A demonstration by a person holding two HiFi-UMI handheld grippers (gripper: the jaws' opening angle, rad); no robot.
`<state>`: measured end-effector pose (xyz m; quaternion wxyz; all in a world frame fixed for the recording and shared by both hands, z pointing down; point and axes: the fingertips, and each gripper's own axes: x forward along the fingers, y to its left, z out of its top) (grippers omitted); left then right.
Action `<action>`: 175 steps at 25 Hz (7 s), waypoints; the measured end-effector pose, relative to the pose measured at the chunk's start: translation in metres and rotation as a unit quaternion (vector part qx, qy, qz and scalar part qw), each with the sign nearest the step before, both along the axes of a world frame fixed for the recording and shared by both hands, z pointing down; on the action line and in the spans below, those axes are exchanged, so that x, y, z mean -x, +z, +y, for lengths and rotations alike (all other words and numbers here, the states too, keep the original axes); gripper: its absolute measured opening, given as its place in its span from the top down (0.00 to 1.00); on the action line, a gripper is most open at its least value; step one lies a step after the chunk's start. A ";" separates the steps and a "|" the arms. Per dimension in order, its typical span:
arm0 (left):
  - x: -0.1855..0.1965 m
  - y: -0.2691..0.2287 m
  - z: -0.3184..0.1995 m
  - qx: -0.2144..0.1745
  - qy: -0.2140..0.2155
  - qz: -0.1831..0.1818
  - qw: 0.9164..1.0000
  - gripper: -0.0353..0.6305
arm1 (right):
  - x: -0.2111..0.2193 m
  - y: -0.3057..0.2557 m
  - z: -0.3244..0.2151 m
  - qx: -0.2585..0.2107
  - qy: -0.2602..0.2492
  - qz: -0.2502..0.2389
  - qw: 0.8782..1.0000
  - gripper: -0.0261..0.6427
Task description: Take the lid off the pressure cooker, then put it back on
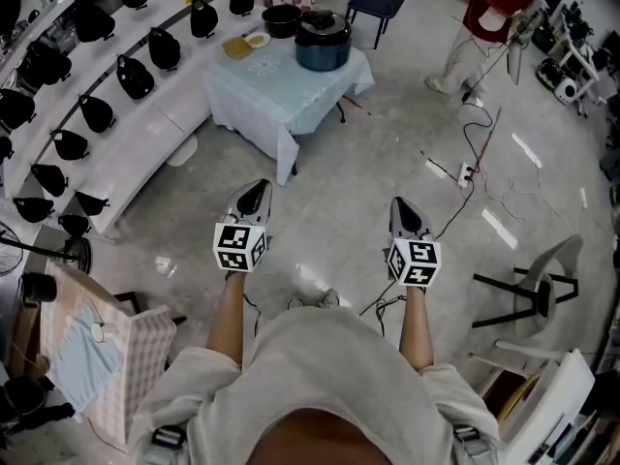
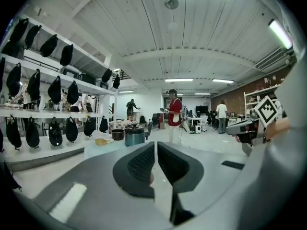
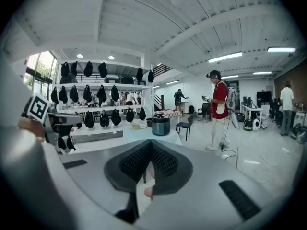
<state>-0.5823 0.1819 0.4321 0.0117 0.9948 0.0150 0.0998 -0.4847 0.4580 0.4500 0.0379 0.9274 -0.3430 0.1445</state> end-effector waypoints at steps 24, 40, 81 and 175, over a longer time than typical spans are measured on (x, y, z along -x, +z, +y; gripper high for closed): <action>-0.075 0.026 0.087 0.009 0.061 -0.009 0.998 0.47 | -0.064 0.012 0.032 -0.015 -0.048 0.006 0.999 0.51; -0.273 0.049 0.017 0.018 0.090 -0.008 0.996 0.47 | -0.245 0.027 -0.043 -0.006 -0.029 0.015 0.999 0.51; -0.741 0.052 -0.139 0.014 0.012 -0.028 0.999 0.47 | -0.743 0.056 -0.211 -0.001 -0.091 -0.034 0.995 0.51; -0.716 0.075 -0.368 0.071 -0.204 -0.001 0.976 0.48 | -0.729 0.148 -0.552 0.526 -0.647 -0.044 0.550 0.56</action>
